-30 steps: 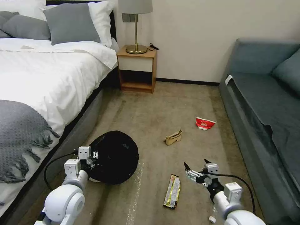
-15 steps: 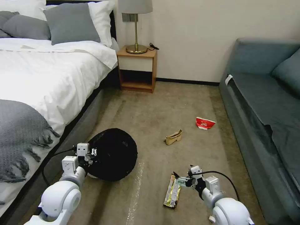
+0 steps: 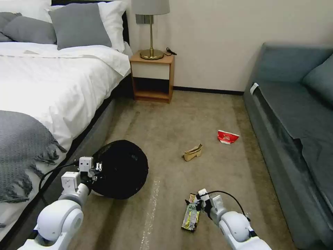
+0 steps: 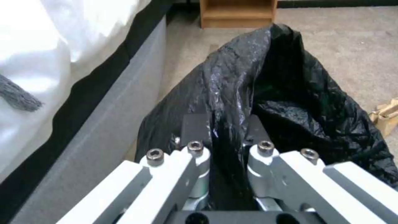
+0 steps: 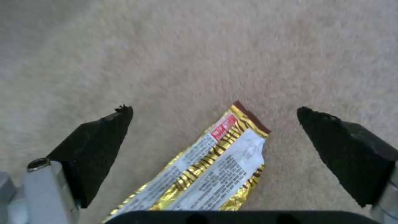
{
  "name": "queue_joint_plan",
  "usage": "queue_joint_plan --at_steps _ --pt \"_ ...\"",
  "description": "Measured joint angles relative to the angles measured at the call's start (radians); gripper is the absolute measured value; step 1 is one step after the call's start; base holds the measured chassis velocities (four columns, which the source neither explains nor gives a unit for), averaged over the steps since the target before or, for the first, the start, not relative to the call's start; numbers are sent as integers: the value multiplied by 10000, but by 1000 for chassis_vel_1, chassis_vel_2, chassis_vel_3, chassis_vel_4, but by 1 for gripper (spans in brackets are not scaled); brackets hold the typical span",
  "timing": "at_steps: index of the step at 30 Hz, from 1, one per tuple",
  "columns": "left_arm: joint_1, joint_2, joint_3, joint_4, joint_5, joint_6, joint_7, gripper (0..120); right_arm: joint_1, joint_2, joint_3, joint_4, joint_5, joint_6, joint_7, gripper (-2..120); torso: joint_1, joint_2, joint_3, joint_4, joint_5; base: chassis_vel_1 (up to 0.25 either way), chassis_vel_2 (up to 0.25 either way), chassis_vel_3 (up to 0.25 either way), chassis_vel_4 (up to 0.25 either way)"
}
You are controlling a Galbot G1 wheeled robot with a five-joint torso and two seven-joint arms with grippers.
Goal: Pick up the trash bin, then pick up the garbage on the floor and place it into the trash bin.
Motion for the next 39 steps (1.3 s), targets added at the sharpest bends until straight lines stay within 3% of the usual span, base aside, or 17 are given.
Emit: queue_joint_plan --at_steps 9,32,39 --pt "-52 16 -58 93 -44 23 -1 7 691 378 -40 -1519 -544 410 -46 100 0 0 0 0 0 0 0 0 0" --pt "-53 -17 17 48 -32 0 16 7 619 505 -9 -2394 -1036 616 -303 99 0 0 -1 -1 0 0 0 0 0" --pt "-75 -15 27 57 -29 -12 23 7 675 553 -35 -2538 -1057 661 -362 79 0 1 -1 -1 -1 0 0 0 0"
